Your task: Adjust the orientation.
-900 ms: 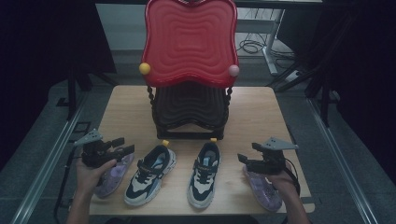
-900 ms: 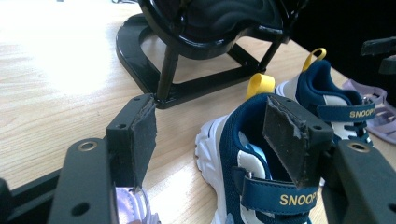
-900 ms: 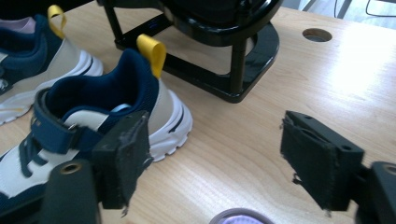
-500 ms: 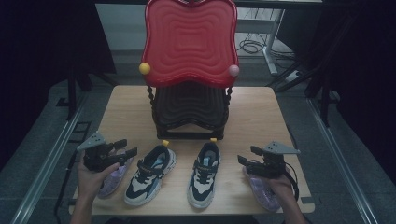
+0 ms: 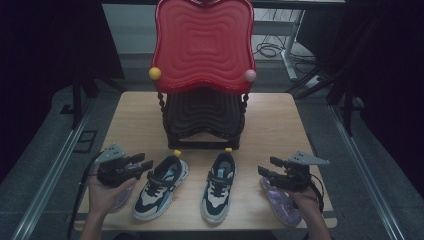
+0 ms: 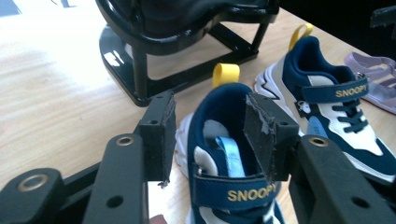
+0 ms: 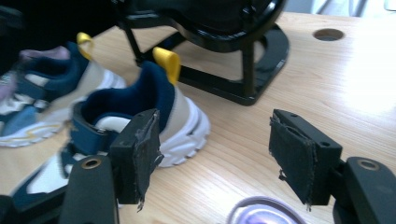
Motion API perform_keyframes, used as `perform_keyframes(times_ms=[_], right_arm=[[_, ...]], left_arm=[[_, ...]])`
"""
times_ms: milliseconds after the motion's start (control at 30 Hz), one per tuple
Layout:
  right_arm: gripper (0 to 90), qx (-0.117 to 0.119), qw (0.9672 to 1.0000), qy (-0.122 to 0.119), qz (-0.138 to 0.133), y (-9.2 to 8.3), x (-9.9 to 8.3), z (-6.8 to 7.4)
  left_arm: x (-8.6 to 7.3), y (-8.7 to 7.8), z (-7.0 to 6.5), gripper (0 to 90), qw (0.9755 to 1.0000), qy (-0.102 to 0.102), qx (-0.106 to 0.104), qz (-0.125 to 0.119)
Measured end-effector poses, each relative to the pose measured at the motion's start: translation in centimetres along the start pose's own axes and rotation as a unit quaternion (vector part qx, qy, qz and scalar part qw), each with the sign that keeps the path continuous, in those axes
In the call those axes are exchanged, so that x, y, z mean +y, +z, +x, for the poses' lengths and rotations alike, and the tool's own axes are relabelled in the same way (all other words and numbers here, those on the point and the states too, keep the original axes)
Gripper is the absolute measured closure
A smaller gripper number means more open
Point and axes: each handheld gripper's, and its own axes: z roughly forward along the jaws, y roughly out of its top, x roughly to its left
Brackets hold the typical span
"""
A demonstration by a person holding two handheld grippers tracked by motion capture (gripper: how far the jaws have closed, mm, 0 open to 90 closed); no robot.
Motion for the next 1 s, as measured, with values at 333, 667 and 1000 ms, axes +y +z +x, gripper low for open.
perform_keyframes(times_ms=[333,667,1000], right_arm=[[34.8,0.017,0.9998,-0.001,0.013,0.6,-0.3,-0.1],[34.1,0.015,0.9992,-0.013,0.035,0.8,-0.5,-0.1],[33.4,0.014,0.9981,-0.022,0.056,1.3,-1.2,0.3]], left_arm=[[-0.9,-0.1,0.3,64.0,0.9995,0.0,0.007,0.032],[-3.3,-1.8,0.9,82.0,0.9987,-0.031,0.026,0.03],[-6.4,-4.1,2.1,87.4,0.9967,-0.054,0.049,0.038]])
